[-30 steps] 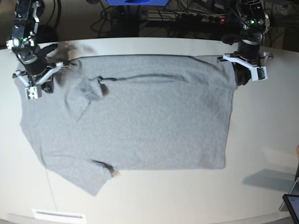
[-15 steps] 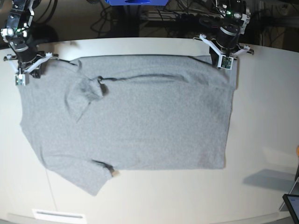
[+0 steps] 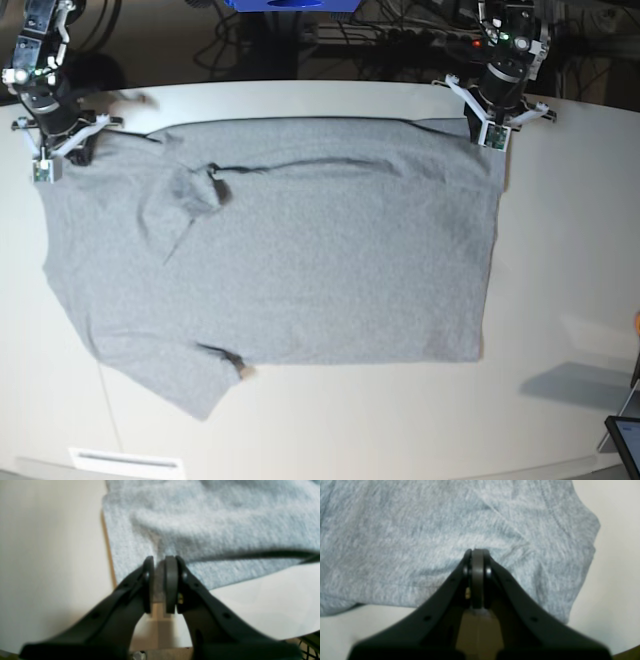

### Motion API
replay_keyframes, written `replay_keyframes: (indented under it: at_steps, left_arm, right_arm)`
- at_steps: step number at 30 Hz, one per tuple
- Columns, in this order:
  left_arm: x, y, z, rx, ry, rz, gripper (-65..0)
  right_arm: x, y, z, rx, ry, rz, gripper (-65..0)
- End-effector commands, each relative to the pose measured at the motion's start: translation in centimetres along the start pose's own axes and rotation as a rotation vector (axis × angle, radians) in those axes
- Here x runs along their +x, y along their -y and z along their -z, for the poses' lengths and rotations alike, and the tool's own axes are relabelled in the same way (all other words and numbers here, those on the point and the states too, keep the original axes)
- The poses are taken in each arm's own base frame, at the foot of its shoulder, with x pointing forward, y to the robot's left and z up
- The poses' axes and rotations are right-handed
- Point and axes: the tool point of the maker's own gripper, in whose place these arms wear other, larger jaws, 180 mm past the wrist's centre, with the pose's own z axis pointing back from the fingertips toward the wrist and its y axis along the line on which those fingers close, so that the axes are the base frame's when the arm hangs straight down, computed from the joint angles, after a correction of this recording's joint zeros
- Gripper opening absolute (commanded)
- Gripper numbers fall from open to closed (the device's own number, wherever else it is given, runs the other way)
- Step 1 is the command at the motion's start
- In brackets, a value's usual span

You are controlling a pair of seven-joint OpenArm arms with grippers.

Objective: Fold the T-shirt properly
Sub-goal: 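Reposition both grippers above the shoulder corners of the shirt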

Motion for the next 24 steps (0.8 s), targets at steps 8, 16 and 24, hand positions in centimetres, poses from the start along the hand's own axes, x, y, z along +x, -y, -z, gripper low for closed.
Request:
replay_keyframes:
  at_steps: [8,16,24]
  left_arm:
    - [-1.5,-2.0,0.4,0.039,-0.039,0.011,-56.4]
    - [-0.8,-3.3,-1.0,0.079,-0.021,0.006,-56.4]
    - [0.6,-2.7,-1.8,0.084,0.018,-0.003,-56.4]
  right_arm:
    - [0.0,1.7,-0.4,-0.039,-0.024,-0.043,-65.0]
    - [0.0,1.5,-0.5,-0.038,-0.022,-0.044,-65.0]
    - [2.5,0.8,-1.4,-0.033,0.043,-0.071,-65.0]
